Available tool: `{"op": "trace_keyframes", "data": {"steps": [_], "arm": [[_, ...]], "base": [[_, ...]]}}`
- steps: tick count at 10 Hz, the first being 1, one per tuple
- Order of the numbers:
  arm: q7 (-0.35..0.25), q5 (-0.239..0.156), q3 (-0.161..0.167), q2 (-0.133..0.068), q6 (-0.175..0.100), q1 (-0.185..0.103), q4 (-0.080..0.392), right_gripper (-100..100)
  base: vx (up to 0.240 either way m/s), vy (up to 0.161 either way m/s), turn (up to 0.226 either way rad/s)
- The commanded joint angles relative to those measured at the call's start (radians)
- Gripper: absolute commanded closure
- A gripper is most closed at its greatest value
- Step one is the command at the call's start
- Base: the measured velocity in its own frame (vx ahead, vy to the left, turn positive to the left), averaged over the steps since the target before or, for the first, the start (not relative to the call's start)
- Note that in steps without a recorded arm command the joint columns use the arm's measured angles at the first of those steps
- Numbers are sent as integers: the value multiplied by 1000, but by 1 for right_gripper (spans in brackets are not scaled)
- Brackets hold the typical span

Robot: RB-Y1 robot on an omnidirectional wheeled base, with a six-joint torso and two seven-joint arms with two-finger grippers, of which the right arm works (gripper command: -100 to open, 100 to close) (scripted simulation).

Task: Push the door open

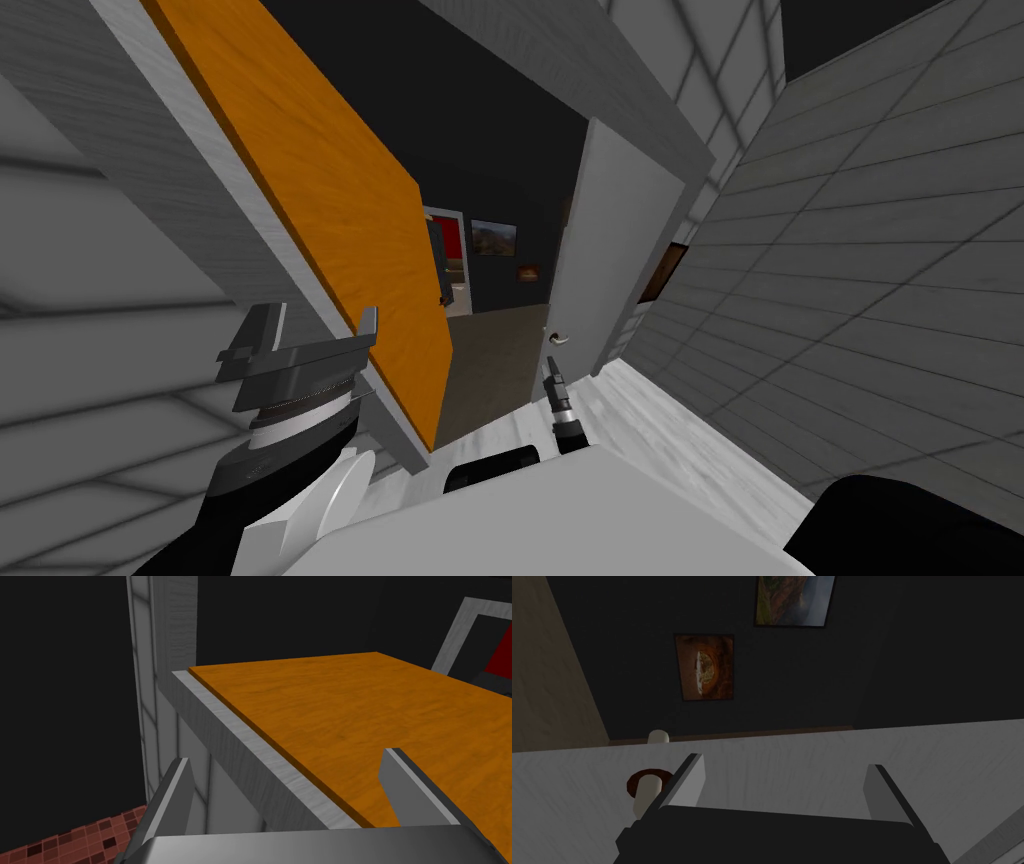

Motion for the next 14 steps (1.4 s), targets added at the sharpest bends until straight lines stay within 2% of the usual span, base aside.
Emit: {"op": "trace_keyframes", "data": {"steps": [1,6,14], "arm": [[7,-11,8,1,-7,-1,35,-100],[28,-45,33,7,-29,-6,142,-100],[53,-87,64,21,-56,-11,275,-100]], "base": [[71,-189,121],[32,-217,169],[4,-189,112]]}}
